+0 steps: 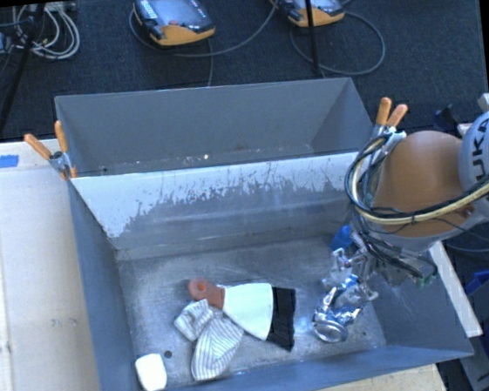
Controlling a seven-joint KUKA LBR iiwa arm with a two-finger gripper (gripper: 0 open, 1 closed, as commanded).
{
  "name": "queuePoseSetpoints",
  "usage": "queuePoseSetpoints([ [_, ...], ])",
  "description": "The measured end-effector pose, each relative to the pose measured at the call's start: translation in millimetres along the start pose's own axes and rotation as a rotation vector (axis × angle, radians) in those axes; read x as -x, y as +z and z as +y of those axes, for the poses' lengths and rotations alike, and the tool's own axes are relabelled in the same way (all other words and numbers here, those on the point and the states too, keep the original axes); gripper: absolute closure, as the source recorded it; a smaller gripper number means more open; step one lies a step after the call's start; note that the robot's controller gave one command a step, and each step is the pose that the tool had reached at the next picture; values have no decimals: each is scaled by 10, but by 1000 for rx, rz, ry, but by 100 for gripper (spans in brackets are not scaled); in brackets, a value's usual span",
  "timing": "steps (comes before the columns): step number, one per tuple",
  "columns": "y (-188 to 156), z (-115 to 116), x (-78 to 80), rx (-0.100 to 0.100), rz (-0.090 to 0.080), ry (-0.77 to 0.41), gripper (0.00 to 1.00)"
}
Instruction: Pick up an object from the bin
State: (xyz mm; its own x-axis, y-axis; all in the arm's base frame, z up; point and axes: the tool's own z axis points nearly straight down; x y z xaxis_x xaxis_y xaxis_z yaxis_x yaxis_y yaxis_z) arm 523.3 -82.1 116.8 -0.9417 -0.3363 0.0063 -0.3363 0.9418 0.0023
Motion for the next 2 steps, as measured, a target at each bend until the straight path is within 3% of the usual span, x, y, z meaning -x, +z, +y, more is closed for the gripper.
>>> queuePoseSetpoints([
  [1, -202, -80, 183, -7, -16, -15, 100],
  [2, -1338, -105, -189, -2, -7, -45, 100],
])
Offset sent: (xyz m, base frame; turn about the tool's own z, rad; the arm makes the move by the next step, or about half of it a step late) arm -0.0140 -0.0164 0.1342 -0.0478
